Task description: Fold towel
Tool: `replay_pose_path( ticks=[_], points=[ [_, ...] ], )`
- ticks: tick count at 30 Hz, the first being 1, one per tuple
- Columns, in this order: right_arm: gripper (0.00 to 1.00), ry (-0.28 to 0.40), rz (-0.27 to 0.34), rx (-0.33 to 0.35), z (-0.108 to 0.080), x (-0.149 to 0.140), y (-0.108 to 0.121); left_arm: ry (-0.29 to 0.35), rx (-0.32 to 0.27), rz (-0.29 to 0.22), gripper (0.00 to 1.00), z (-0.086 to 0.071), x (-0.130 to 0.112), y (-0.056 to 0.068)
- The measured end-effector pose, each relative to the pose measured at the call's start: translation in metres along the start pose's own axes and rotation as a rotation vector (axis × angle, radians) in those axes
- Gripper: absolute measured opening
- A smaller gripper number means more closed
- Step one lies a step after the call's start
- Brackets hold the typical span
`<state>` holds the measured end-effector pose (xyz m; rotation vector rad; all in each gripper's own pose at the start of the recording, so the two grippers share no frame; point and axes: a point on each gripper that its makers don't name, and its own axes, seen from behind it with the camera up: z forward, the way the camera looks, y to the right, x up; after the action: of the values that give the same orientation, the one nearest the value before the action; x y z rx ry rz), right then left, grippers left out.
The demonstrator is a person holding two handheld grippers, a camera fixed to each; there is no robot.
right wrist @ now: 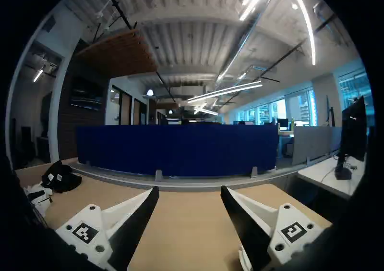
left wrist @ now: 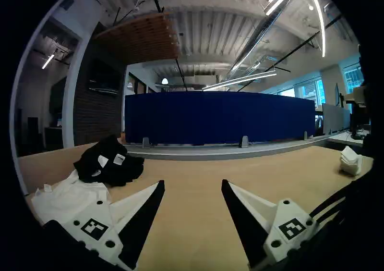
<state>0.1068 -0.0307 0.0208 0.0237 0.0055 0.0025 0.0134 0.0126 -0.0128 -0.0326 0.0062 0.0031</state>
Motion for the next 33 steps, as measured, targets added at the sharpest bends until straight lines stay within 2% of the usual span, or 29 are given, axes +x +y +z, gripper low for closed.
replay_pose_path(
  ticks=[9, 17, 33],
  points=[
    [1.0, 0.006, -0.02, -0.006, -0.005, -0.022, 0.013, 0.0, 0.0, 0.0, 0.87, 0.0, 0.001, 0.001],
    [1.0, 0.0, -0.01, -0.044, -0.007, -0.058, 0.035, 0.0, 0.0, 0.0, 0.87, 0.0, 0.0, 0.0],
    [1.0, -0.016, 0.046, -0.028, -0.012, -0.126, 0.055, 0.0, 0.0, -0.001, 0.87, 0.0, 0.002, 0.001]
  ],
)
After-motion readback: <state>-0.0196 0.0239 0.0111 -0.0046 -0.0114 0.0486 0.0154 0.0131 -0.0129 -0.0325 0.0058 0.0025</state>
